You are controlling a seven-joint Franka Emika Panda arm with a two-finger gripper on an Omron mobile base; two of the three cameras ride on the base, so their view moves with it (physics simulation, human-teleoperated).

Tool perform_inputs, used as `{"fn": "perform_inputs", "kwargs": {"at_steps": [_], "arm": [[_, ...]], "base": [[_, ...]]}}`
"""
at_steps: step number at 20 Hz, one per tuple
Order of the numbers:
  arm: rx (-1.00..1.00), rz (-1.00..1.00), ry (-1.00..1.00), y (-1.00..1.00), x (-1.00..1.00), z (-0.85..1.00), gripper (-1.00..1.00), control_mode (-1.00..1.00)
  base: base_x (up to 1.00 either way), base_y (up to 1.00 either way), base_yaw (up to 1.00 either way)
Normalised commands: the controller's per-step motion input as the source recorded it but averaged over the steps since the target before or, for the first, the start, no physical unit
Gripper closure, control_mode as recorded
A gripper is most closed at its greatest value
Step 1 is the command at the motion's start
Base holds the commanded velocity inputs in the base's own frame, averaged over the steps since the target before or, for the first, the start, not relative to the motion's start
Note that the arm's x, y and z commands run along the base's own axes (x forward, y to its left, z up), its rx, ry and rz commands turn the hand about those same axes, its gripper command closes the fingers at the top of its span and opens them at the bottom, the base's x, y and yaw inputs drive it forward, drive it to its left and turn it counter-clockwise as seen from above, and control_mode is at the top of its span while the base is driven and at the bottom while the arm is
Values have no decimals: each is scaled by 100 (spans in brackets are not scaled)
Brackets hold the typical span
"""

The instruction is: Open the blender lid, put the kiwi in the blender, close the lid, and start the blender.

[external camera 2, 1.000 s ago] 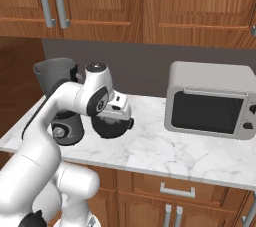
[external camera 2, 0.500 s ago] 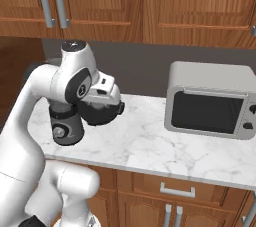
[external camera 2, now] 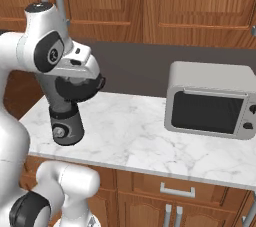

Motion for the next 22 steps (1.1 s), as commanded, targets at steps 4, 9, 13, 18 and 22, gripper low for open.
{"fn": "perform_inputs", "kwargs": {"at_steps": [4,9,13,18,22], "arm": [[-2,0,0,72,2,36,100,-100],[-1,0,0,69,24,6,100,-100],[0,0,0,49,34,0,100,-100],[0,0,0,26,37,0,100,-100],[0,0,0,30,29,16,100,-100]], "base": [[0,0,0],[0,0,0],[0,0,0],[0,0,0],[0,0,0]]}}
